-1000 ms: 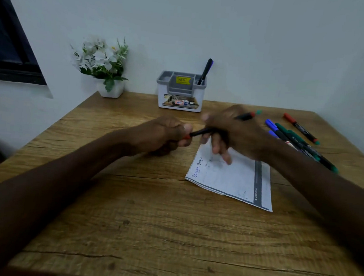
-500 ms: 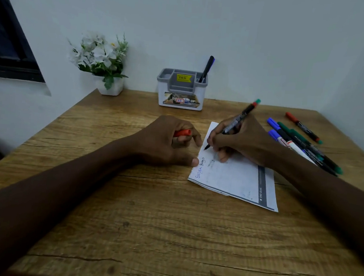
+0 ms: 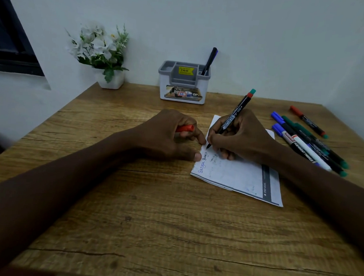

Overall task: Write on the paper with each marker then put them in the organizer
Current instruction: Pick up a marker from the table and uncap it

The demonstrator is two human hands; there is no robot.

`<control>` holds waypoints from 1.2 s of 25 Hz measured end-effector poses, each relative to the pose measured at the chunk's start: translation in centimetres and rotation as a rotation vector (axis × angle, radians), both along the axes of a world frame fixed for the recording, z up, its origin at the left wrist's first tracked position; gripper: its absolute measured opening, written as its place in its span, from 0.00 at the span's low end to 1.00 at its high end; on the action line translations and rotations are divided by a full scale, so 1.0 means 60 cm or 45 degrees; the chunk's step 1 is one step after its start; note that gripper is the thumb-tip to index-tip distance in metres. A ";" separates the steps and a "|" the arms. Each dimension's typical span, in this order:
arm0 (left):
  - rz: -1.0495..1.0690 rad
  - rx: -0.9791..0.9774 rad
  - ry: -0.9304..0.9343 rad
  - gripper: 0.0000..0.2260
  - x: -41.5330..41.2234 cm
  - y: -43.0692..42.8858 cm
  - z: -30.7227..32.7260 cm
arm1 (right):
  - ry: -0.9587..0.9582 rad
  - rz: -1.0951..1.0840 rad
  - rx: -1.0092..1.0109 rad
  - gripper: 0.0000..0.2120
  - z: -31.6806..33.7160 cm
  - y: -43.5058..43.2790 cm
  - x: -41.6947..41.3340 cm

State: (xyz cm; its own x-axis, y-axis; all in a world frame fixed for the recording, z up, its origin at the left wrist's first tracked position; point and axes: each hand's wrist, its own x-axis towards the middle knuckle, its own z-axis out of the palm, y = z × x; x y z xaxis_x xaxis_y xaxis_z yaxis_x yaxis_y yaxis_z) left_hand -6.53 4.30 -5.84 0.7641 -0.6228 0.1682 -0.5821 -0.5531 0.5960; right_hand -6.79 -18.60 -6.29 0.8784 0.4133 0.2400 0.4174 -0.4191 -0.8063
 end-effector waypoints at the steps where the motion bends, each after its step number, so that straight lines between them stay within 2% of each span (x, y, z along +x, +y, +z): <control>1: -0.003 0.003 -0.004 0.16 0.001 0.000 -0.001 | 0.006 0.003 -0.010 0.04 0.001 0.000 0.000; 8: -0.029 0.013 -0.017 0.12 0.003 0.000 -0.001 | 0.003 0.030 -0.041 0.05 0.005 -0.004 -0.001; 12: -0.016 0.006 -0.017 0.16 0.004 0.001 -0.001 | 0.018 0.017 -0.039 0.06 0.007 -0.001 -0.003; 27: -0.039 -0.013 0.005 0.16 0.008 0.000 -0.003 | 0.067 -0.081 -0.023 0.05 0.006 0.002 -0.001; 30: -0.054 -0.018 0.008 0.18 0.008 0.000 -0.002 | 0.076 -0.099 -0.026 0.05 0.007 0.002 0.000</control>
State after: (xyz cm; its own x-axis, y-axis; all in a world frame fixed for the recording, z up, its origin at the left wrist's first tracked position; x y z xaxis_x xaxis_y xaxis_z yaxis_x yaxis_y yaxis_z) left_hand -6.02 4.32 -5.95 0.7380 -0.6523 0.1725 -0.6011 -0.5194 0.6074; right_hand -6.78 -18.46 -5.87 0.9206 0.3474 0.1783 0.3342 -0.4648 -0.8199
